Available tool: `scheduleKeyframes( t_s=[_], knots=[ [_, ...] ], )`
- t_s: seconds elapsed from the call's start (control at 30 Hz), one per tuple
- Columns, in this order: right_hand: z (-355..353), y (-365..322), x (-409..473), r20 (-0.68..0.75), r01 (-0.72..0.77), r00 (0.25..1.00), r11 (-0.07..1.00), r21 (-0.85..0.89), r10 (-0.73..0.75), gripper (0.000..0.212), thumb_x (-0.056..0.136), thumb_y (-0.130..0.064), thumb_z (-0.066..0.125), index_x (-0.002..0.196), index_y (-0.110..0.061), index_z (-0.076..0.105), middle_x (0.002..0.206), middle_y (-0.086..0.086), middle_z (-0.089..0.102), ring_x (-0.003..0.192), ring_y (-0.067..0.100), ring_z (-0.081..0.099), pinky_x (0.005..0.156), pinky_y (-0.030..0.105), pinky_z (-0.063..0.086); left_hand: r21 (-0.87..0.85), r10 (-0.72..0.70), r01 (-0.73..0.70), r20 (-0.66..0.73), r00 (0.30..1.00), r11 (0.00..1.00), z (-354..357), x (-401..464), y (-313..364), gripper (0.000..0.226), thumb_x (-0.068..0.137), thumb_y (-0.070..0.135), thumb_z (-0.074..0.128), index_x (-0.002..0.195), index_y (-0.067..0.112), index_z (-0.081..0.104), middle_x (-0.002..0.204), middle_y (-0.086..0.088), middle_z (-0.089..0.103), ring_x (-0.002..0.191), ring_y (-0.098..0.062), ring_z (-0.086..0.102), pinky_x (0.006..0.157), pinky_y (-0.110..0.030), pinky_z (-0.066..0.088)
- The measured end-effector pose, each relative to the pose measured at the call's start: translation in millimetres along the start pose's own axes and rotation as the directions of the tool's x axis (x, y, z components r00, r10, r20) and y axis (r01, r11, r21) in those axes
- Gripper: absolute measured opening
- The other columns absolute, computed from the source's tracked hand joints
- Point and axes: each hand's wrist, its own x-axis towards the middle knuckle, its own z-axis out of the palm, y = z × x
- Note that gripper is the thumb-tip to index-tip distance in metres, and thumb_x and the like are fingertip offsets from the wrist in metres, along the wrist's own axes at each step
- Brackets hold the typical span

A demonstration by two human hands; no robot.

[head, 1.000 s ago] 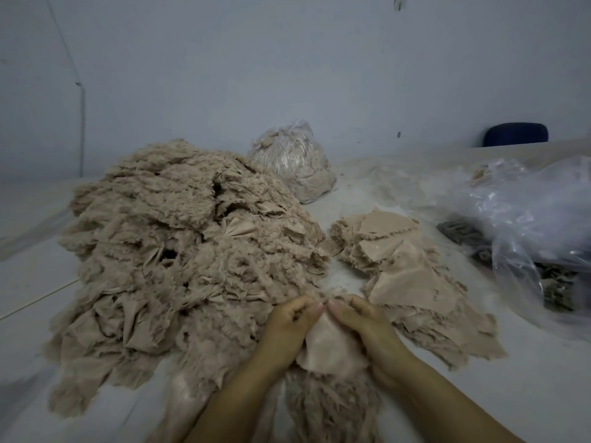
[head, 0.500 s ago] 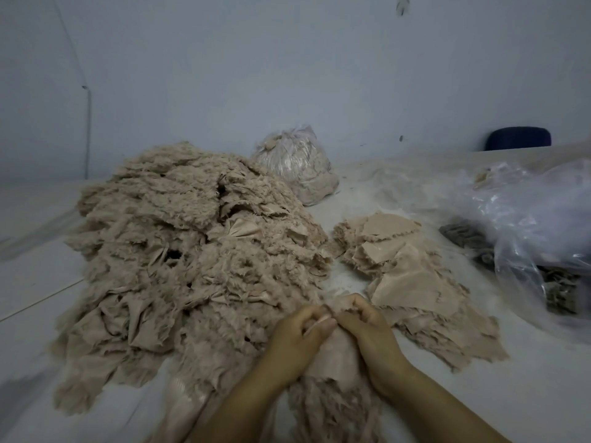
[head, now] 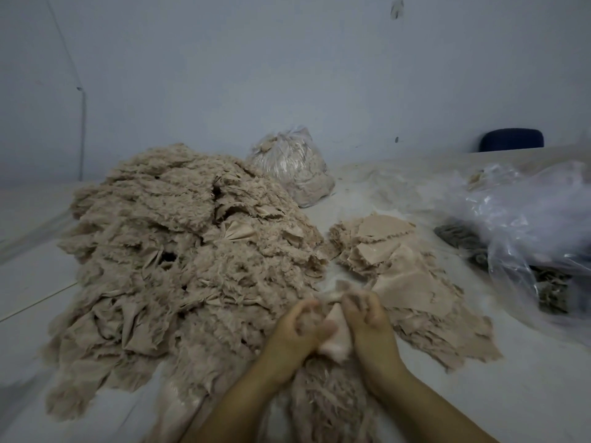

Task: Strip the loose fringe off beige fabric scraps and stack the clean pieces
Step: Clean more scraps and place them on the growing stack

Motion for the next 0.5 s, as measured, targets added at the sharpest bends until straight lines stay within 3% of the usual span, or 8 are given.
scheduleKeyframes(
  t_s=[0.03, 0.1, 0.2, 0.3, 0.37, 0.43, 0.5],
  knots=[
    [2.9, 1.9, -1.7, 0.048, -0.014, 0.999, 1.000, 0.000, 0.014, 0.018, 0.092, -0.003, 0.054, 0.094, -0.020, 0.054, 0.072, 0.002, 0.069, 0.060, 0.015, 0.064, 0.050, 0.028, 0.050, 0.061, -0.023, 0.023, -0.001, 1.000, 0.998, 3.7, 0.7, -1.2, 0.053, 0.068, 0.041, 0.081, 0.111, 0.021, 0.059, 0.096, 0.012, 0.069, 0.081, 0.005, 0.066, 0.066, -0.011, 0.048],
    [2.7, 2.3, -0.2, 0.046, -0.036, 0.998, 0.999, 0.011, 0.035, 0.028, 0.087, 0.008, 0.052, 0.093, -0.019, 0.053, 0.070, 0.005, 0.068, 0.056, 0.018, 0.062, 0.048, 0.029, 0.049, 0.086, -0.006, 0.009, -0.039, 0.999, 0.996, 2.6, 2.9, -4.1, 0.042, 0.071, 0.026, 0.081, 0.108, 0.020, 0.062, 0.098, 0.011, 0.071, 0.085, 0.002, 0.066, 0.070, -0.014, 0.049],
    [-3.2, -0.1, 4.2, -0.063, -0.031, 0.997, 0.998, 0.053, 0.034, 0.007, 0.090, -0.015, 0.061, 0.085, -0.013, 0.057, 0.064, 0.003, 0.061, 0.053, 0.015, 0.057, 0.050, 0.033, 0.048, 0.128, 0.024, -0.024, 0.003, 1.000, 0.991, -6.6, 2.8, -5.9, 0.020, 0.077, 0.015, 0.077, 0.089, 0.008, 0.062, 0.072, 0.008, 0.062, 0.064, -0.005, 0.056, 0.059, -0.017, 0.043],
    [-7.4, -1.2, 8.6, -0.157, 0.012, 0.988, 0.998, 0.058, -0.003, 0.026, 0.097, -0.024, 0.052, 0.084, -0.002, 0.053, 0.067, 0.011, 0.054, 0.057, 0.025, 0.053, 0.054, 0.041, 0.047, 0.220, 0.059, -0.072, 0.064, 0.996, 0.973, -4.8, 0.8, -6.6, 0.015, 0.079, 0.012, 0.075, 0.080, 0.007, 0.061, 0.064, 0.009, 0.053, 0.057, 0.002, 0.048, 0.055, -0.014, 0.037],
    [-10.3, -5.5, 8.8, -0.157, 0.065, 0.986, 0.997, 0.034, -0.059, 0.027, 0.097, -0.022, 0.053, 0.085, 0.002, 0.054, 0.067, 0.014, 0.054, 0.059, 0.025, 0.051, 0.055, 0.037, 0.042, 0.221, 0.064, -0.075, 0.055, 0.996, 0.972, -4.3, 0.3, -7.0, 0.016, 0.080, 0.011, 0.073, 0.079, 0.000, 0.061, 0.065, 0.004, 0.049, 0.058, 0.002, 0.046, 0.056, -0.014, 0.036],
    [-11.9, -7.1, 7.3, -0.107, 0.073, 0.992, 0.997, -0.007, -0.073, 0.025, 0.094, -0.022, 0.057, 0.080, -0.002, 0.059, 0.060, 0.008, 0.055, 0.052, 0.018, 0.052, 0.049, 0.028, 0.041, 0.202, 0.083, -0.092, 0.050, 0.995, 0.975, -6.3, -0.7, -4.3, 0.021, 0.080, 0.019, 0.075, 0.081, 0.002, 0.063, 0.071, 0.003, 0.054, 0.065, -0.003, 0.050, 0.062, -0.016, 0.038],
    [-10.1, -6.5, 3.1, -0.011, 0.066, 0.998, 0.995, -0.081, -0.067, 0.026, 0.090, -0.023, 0.064, 0.069, -0.009, 0.059, 0.051, -0.001, 0.051, 0.044, 0.010, 0.047, 0.043, 0.023, 0.038, 0.308, 0.153, -0.134, -0.039, 0.987, 0.942, -8.0, -1.2, 0.0, 0.024, 0.076, 0.043, 0.071, 0.091, 0.026, 0.066, 0.088, 0.011, 0.060, 0.078, -0.001, 0.056, 0.069, -0.015, 0.043]
  ],
)
